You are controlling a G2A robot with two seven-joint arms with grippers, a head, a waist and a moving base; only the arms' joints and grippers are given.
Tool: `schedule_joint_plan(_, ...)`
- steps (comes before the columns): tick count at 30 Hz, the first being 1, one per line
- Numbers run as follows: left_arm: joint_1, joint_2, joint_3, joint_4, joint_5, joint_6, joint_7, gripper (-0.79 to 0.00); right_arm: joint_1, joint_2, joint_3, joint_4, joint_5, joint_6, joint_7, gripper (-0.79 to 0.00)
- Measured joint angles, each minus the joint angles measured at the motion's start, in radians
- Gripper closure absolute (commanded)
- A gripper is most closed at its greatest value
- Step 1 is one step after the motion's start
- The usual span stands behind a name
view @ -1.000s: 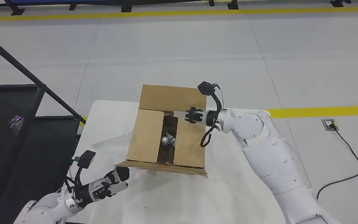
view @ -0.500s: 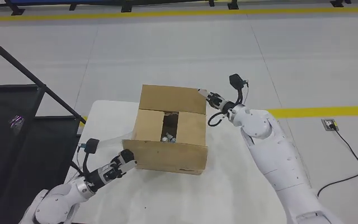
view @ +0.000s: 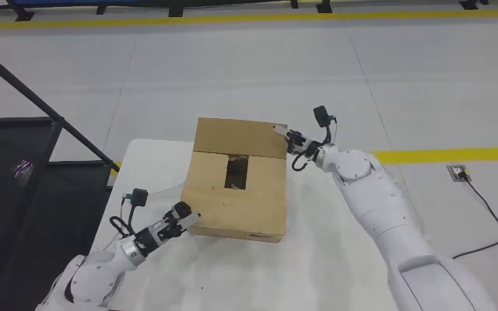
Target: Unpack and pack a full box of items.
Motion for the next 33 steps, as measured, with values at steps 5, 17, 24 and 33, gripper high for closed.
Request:
schedule_joint_plan(5,-0.004,-0.003,0.008,-0.002,0.015,0.004,0.006,-0.785,0.025,-0.003,0.038,0.066,0.111,-0.146,0.108,-0.785)
schedule_joint_plan(17,-0.006,-0.008,0.02,-0.006,0.042,0.003,0.005,-0.785,0.013,0.029,0.122,0.025,0.347,-0.311,0.495,-0.785)
schedule_joint_plan(24,-0.006,-0.012,0.03,-0.002,0.054,-0.004,0.002,-0.785,-0.007,0.041,0.086,-0.042,0.31,-0.223,0.58,-0.785)
schedule_joint_plan(33,0.003,-0.016,0.042,-0.016,0.131,-0.004,0.034,-0.785,-0.052,0.041,0.059,-0.073,0.285,-0.113,0.585,-0.785)
